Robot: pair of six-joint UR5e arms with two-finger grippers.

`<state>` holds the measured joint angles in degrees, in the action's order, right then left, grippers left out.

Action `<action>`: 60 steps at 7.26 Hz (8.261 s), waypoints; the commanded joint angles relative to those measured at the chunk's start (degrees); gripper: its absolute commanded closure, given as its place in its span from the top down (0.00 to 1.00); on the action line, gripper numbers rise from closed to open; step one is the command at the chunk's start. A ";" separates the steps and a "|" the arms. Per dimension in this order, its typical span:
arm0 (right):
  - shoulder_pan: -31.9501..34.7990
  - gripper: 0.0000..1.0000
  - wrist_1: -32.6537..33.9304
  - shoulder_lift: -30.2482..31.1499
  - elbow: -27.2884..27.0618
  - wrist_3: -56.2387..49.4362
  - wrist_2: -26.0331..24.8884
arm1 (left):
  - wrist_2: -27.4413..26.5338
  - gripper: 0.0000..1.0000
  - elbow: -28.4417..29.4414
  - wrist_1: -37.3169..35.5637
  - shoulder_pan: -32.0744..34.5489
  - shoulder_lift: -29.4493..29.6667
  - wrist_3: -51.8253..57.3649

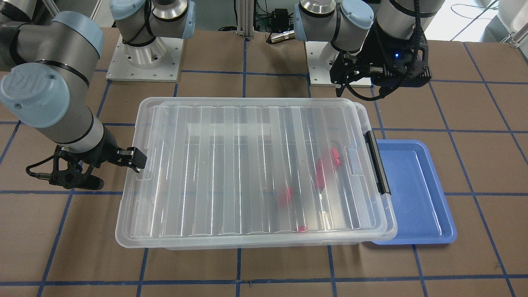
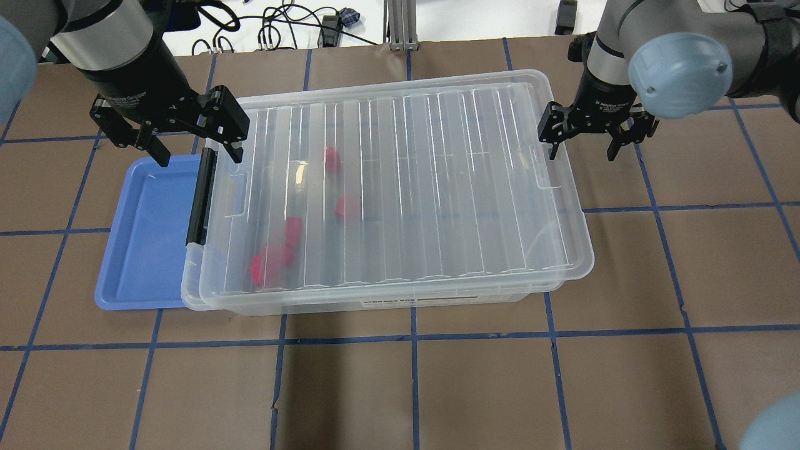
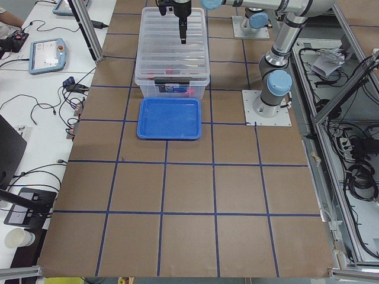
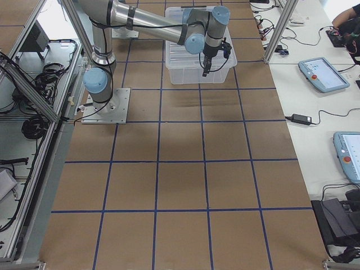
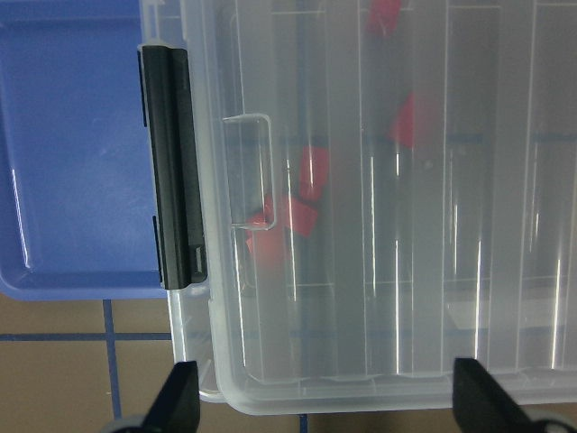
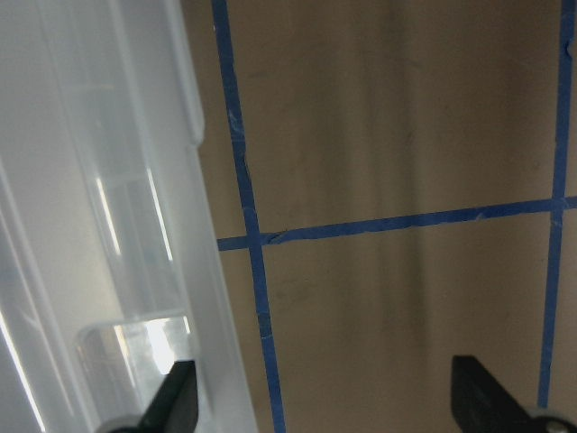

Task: Place red block in blue tray from box

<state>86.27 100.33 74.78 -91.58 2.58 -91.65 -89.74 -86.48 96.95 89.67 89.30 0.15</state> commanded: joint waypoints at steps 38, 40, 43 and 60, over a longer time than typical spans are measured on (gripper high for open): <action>-16.57 1.00 -0.03 8.44 1.06 -23.41 -5.29 | 3.52 0.88 -23.55 -41.46 -0.02 23.01 5.13; -16.57 1.00 -1.79 8.27 0.18 -23.41 -5.46 | 2.91 0.12 -23.64 -41.93 0.59 22.59 5.74; -16.92 1.00 -1.71 8.01 0.18 -23.50 -5.82 | 0.35 0.00 -22.77 -42.72 0.60 20.48 5.30; -25.18 1.00 -0.75 3.62 0.00 -32.47 -4.94 | 1.41 0.00 -25.04 -40.86 -25.15 16.60 28.42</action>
<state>61.73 99.65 78.93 -91.58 -28.89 -96.88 -88.11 -109.29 60.16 64.67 104.84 28.20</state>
